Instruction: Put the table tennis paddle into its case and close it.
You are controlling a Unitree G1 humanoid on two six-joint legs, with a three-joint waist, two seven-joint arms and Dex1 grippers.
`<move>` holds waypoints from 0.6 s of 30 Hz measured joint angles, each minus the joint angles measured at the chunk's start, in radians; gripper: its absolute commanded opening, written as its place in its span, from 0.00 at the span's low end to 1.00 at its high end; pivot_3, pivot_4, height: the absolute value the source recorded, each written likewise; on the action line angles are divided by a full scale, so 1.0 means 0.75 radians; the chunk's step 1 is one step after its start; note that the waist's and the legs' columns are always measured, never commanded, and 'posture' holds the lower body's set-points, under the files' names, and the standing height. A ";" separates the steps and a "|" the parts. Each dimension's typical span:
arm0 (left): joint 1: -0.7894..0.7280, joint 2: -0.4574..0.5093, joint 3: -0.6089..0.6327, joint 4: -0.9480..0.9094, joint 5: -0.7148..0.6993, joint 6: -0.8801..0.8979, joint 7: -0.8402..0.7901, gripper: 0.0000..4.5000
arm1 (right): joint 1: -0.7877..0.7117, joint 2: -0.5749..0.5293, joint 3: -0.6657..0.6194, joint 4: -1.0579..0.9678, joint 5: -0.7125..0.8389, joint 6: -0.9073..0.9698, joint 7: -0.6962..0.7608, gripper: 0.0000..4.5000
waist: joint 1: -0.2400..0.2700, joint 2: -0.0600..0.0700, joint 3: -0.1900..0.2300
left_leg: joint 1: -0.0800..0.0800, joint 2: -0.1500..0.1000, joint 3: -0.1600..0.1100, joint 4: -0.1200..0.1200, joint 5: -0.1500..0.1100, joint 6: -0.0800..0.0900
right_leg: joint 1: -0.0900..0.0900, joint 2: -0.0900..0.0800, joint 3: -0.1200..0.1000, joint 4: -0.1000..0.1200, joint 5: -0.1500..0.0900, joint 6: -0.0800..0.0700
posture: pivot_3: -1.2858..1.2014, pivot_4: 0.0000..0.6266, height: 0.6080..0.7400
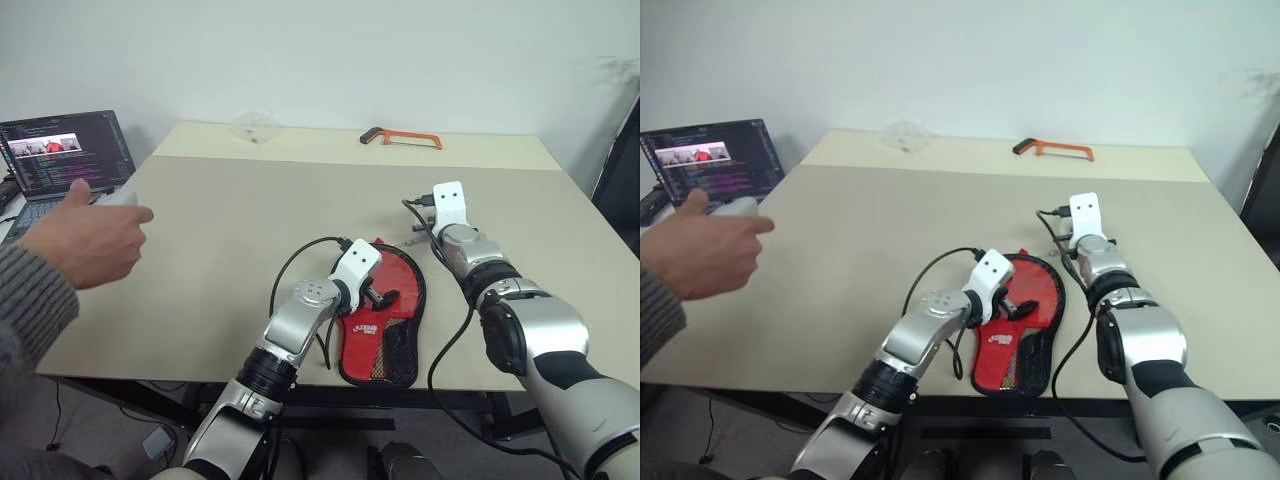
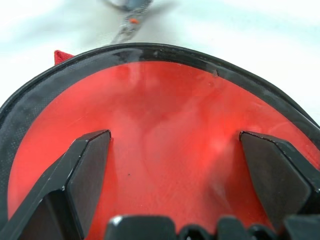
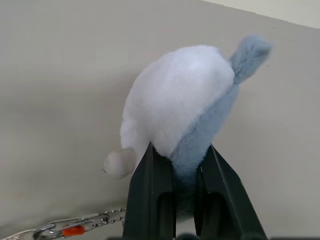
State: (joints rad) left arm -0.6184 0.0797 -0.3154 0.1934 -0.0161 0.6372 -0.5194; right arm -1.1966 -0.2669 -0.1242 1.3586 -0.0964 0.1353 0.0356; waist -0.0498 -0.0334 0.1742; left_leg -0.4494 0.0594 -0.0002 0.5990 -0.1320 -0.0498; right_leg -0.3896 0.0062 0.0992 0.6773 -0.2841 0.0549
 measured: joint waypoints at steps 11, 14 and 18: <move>-0.039 -0.040 -0.042 0.089 0.013 -0.069 -0.047 1.00 | 0.307 -0.205 0.169 -0.490 -0.026 0.134 0.361 0.01 | 0.037 0.005 -0.003 | -0.001 -0.014 0.000 0.000 0.000 0.000 | 0.003 -0.016 -0.002 -0.001 -0.013 0.009 | 0.52 0.24 1.00; -0.063 -0.048 -0.056 0.125 0.016 -0.092 -0.073 1.00 | 0.604 -0.321 0.198 -1.060 0.006 0.386 0.542 0.01 | 0.059 0.006 -0.005 | -0.003 -0.022 0.000 -0.001 -0.001 0.000 | 0.003 -0.024 -0.003 -0.002 -0.012 0.014 | 0.52 0.24 1.00; -0.097 -0.052 -0.060 0.181 0.020 -0.130 -0.101 1.00 | 0.885 -0.494 0.206 -1.647 0.081 0.733 0.745 0.00 | 0.065 0.007 -0.005 | -0.003 -0.025 0.000 -0.006 -0.001 0.000 | 0.003 -0.028 -0.004 -0.004 -0.017 0.019 | 0.52 0.24 1.00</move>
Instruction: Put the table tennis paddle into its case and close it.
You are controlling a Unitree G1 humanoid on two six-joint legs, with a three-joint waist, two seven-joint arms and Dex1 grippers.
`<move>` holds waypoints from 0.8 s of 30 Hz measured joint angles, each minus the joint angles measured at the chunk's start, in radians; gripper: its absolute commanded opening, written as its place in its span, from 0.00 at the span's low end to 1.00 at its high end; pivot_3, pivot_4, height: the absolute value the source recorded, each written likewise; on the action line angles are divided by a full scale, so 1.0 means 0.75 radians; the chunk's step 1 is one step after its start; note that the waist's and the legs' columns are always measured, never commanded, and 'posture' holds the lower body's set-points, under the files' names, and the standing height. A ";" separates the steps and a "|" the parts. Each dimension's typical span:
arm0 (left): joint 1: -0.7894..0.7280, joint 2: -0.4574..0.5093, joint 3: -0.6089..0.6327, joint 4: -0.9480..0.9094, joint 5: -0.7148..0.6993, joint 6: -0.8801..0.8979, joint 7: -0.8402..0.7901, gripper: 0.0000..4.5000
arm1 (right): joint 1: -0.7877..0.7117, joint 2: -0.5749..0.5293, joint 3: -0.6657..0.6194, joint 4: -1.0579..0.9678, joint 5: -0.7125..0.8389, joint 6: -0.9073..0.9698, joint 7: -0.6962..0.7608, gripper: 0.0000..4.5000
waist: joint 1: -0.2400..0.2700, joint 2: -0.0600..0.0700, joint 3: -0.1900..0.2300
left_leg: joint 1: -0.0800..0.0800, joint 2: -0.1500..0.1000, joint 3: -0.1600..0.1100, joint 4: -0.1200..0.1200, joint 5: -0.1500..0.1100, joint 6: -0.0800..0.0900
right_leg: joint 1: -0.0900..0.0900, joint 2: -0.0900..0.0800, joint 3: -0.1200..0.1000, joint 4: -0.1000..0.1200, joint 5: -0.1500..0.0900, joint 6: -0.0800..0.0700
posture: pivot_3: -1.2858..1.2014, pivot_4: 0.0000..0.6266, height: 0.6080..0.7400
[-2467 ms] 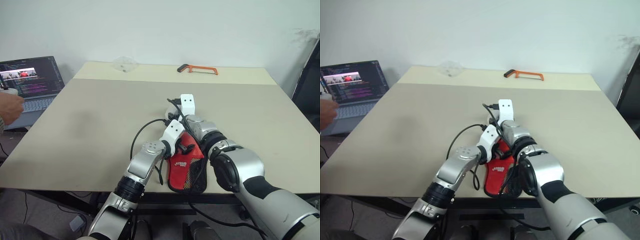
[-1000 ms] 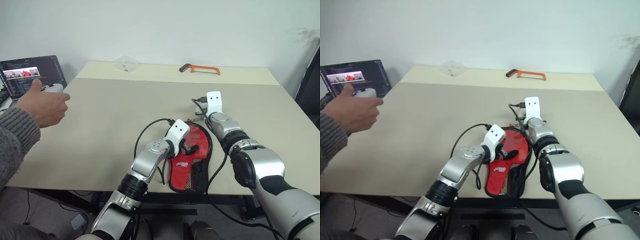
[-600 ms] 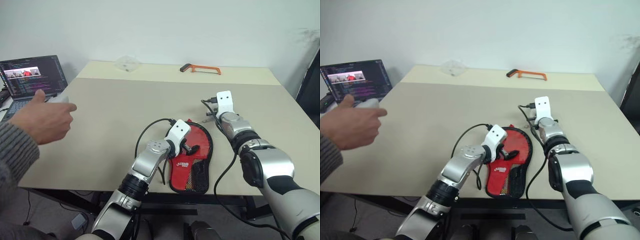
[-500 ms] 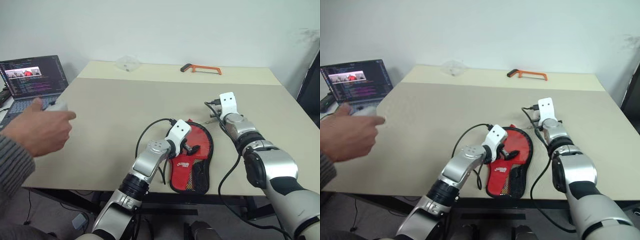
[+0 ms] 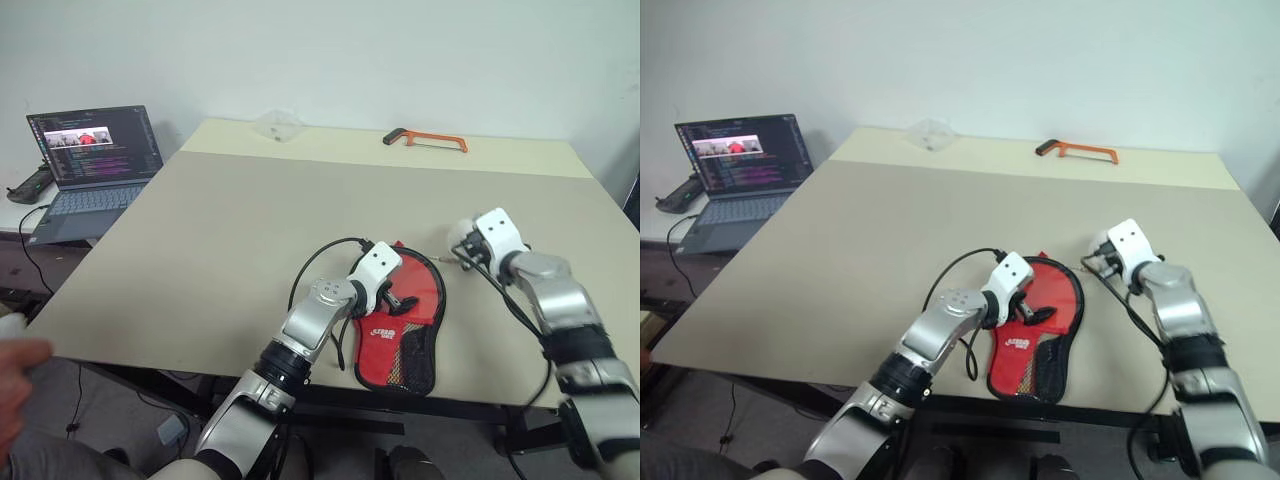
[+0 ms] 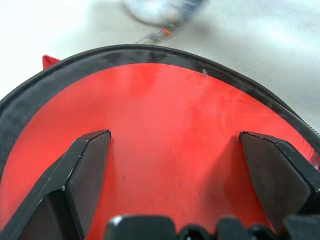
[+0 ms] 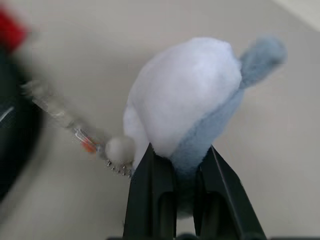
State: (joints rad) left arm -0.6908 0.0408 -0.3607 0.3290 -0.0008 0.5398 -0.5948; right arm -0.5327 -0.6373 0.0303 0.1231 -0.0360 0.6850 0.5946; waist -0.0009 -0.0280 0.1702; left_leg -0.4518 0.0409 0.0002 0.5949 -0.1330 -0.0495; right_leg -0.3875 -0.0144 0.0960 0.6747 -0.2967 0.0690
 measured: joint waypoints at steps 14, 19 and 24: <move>-0.082 -0.047 -0.003 0.167 0.022 -0.101 -0.049 1.00 | 0.427 -0.475 0.012 -0.702 0.233 0.188 0.462 0.00 | 0.000 0.000 0.000 | 0.000 -0.003 -0.001 -0.003 -0.001 0.001 | 0.005 -0.004 -0.002 -0.015 -0.003 -0.002 | 0.52 0.24 1.00; -0.101 -0.050 -0.004 0.204 0.030 -0.122 -0.066 1.00 | 0.586 -0.557 0.002 -0.880 0.308 0.073 0.589 0.00 | -0.002 -0.002 0.000 | 0.001 -0.003 -0.002 -0.003 -0.004 0.004 | 0.010 -0.004 -0.004 -0.021 -0.002 0.001 | 0.52 0.24 1.00; -0.106 -0.052 -0.003 0.215 0.039 -0.125 -0.064 1.00 | 0.670 -0.574 0.027 -0.959 0.353 0.017 0.653 0.00 | -0.004 -0.003 -0.001 | 0.001 -0.003 -0.002 -0.002 -0.004 0.004 | 0.010 -0.004 -0.004 -0.021 -0.002 0.000 | 0.52 0.24 1.00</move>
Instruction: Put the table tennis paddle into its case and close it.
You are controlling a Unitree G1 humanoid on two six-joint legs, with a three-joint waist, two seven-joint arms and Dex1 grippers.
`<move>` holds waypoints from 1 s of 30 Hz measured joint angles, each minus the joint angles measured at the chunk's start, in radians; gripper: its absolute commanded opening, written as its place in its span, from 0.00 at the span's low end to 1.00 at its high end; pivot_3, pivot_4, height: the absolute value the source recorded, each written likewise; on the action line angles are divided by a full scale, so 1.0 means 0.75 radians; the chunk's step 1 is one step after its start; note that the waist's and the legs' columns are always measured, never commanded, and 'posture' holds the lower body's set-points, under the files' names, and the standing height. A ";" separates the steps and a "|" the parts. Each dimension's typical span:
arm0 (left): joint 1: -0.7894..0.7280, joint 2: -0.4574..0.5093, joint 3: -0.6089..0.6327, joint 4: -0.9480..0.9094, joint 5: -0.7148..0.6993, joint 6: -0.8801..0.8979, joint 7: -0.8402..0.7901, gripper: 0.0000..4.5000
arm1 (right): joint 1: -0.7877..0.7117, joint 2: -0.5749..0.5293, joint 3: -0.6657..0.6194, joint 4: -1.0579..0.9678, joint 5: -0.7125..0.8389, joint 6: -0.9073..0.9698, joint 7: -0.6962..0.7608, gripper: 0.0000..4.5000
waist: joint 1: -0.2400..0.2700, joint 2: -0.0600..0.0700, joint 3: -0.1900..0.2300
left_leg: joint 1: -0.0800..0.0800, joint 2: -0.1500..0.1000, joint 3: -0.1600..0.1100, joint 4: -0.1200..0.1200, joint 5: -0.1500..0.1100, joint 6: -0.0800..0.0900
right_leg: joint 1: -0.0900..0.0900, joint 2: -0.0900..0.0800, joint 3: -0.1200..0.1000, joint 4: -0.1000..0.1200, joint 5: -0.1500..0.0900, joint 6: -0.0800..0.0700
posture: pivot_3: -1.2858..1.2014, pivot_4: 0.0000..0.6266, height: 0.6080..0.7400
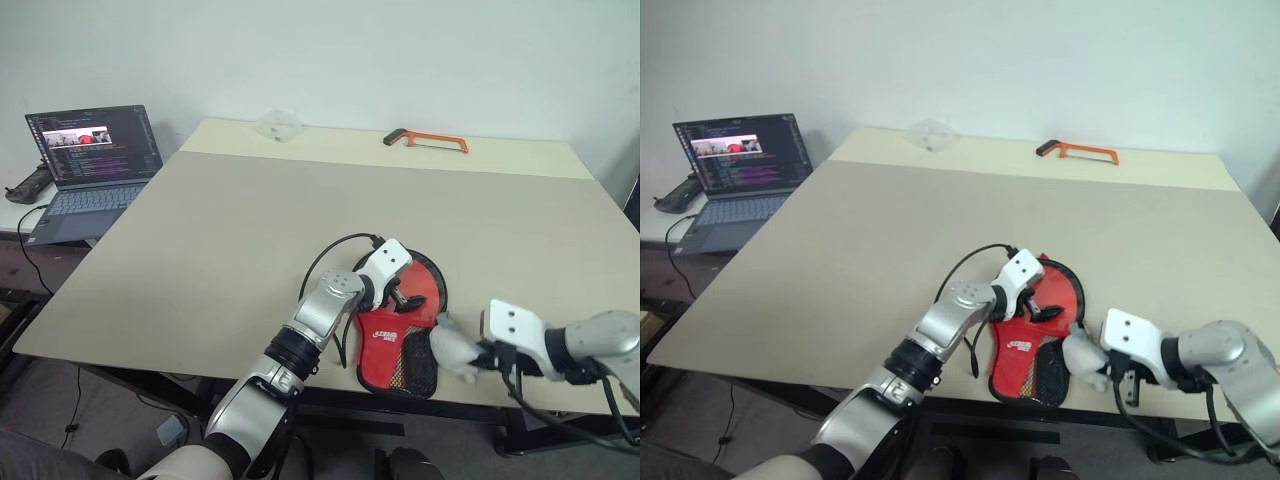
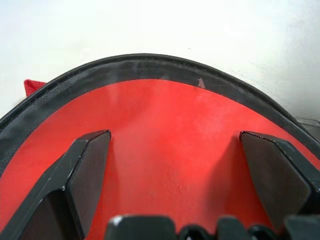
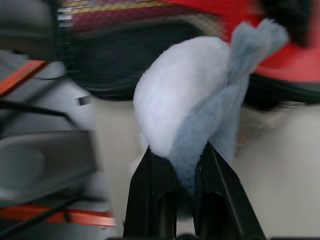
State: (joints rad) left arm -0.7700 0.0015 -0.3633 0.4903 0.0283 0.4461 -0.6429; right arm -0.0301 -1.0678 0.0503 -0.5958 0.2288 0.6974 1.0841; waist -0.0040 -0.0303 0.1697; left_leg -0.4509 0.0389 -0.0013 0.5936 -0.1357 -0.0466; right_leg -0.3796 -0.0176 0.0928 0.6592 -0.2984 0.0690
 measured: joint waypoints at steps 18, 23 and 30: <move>0.006 -0.006 -0.003 -0.004 0.024 0.002 -0.014 1.00 | 0.314 -0.073 -0.039 -0.267 0.356 -0.050 0.242 0.00 | 0.001 -0.005 -0.003 | 0.000 0.000 -0.004 0.000 0.000 0.000 | 0.003 0.000 -0.005 0.000 -0.001 -0.001 | 0.52 0.24 1.00; 0.000 -0.009 -0.004 0.007 0.029 0.001 -0.028 1.00 | 0.352 -0.087 0.052 -0.355 0.365 -0.052 0.245 0.00 | 0.002 -0.007 -0.004 | 0.001 0.000 -0.005 0.001 0.000 0.000 | 0.003 0.000 -0.005 0.000 -0.001 -0.002 | 0.52 0.24 1.00; -0.014 -0.007 -0.004 0.027 0.035 0.000 -0.032 1.00 | 0.320 -0.058 0.090 -0.369 0.387 -0.051 0.201 0.00 | 0.002 -0.008 -0.005 | 0.001 0.000 -0.005 0.002 0.000 0.000 | 0.005 0.000 -0.006 0.000 -0.001 -0.002 | 0.52 0.24 1.00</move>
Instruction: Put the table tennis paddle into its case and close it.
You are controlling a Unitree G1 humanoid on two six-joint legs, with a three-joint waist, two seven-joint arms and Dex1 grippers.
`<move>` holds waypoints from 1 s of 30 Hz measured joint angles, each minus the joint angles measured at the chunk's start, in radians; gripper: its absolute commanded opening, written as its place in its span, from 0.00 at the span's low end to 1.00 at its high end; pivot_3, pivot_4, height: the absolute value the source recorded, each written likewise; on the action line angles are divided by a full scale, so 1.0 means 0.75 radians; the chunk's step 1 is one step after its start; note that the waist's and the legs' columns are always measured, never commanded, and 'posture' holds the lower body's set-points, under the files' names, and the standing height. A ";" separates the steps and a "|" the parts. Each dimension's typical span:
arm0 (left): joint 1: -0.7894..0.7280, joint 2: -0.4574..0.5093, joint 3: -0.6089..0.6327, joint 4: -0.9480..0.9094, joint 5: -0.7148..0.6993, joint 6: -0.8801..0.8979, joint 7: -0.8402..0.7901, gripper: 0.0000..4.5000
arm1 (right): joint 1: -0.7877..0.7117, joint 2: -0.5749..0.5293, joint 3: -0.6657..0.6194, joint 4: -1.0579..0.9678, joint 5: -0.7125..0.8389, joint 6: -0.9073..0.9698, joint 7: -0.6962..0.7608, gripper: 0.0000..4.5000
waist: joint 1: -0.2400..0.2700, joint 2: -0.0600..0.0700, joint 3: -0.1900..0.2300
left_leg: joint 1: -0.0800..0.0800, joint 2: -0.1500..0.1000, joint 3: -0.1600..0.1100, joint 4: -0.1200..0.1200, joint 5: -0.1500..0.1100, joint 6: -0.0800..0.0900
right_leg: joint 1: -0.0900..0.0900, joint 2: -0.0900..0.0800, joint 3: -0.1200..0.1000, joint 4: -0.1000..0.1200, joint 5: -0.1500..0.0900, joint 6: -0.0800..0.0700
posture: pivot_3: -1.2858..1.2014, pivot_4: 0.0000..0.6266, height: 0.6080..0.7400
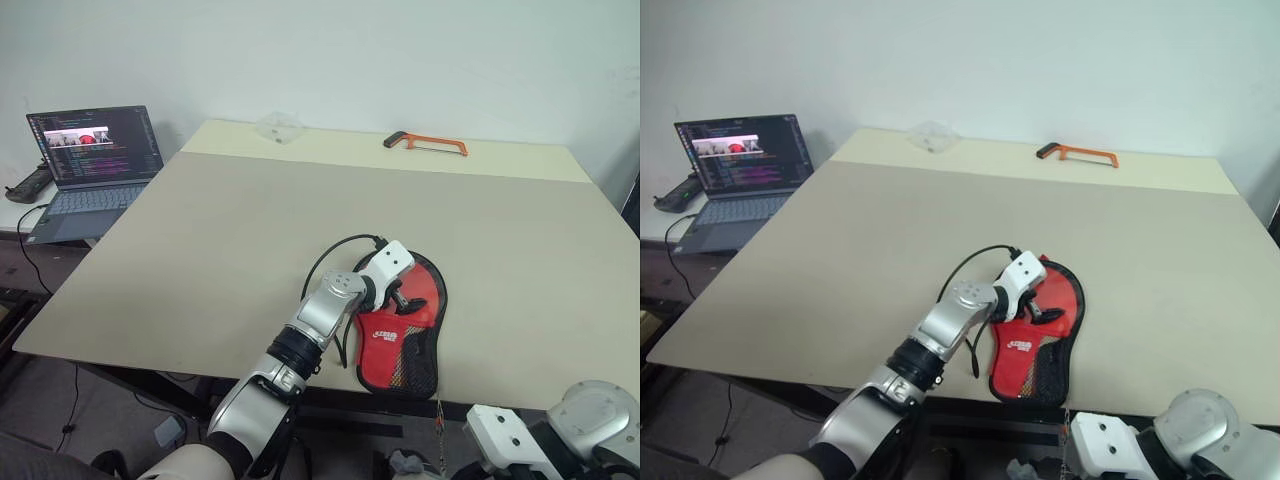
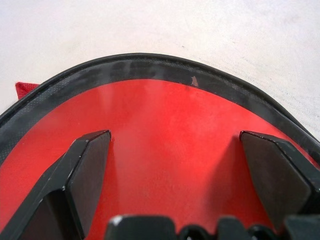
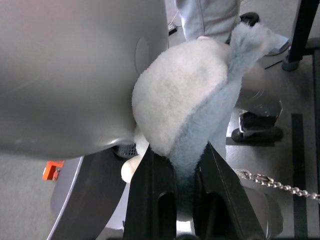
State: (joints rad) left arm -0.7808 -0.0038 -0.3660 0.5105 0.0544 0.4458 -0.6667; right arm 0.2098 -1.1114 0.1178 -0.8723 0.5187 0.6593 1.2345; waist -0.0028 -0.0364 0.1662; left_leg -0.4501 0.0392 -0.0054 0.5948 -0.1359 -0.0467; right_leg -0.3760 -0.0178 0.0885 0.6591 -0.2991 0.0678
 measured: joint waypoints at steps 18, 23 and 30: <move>0.104 0.410 0.107 -0.320 -0.178 -0.138 -0.393 1.00 | -0.289 0.078 -0.350 0.591 0.173 0.148 -0.136 0.51 | -0.013 0.003 0.005 | -0.002 0.002 0.002 -0.003 0.000 0.000 | -0.006 0.002 0.001 0.006 0.005 -0.001 | 0.52 0.24 1.00; 0.139 0.655 0.179 -0.499 -0.300 -0.123 -0.617 1.00 | -0.287 0.070 -0.348 0.607 0.177 0.149 -0.105 0.88 | -0.031 0.003 0.006 | -0.001 0.003 0.002 -0.002 0.000 0.000 | -0.005 0.002 0.001 0.006 0.004 0.002 | 0.52 0.24 1.00; 0.266 1.122 0.443 -0.536 -0.525 -0.008 -0.928 1.00 | -0.153 0.039 -0.727 0.630 0.298 0.217 -0.044 0.99 | -0.039 0.003 0.009 | -0.001 0.007 0.004 -0.002 0.000 0.000 | -0.006 0.002 0.000 0.006 0.003 -0.001 | 0.52 0.24 1.00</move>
State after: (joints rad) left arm -0.5816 0.8381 -0.0337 0.1083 -0.3390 0.4397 -1.3624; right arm 0.0950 -1.0822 -0.4276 -0.4001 0.7419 0.8219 1.2014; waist -0.0321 -0.0338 0.1728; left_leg -0.4507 0.0443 -0.0023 0.5931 -0.1360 -0.0466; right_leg -0.3804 -0.0164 0.0885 0.6640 -0.2971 0.0670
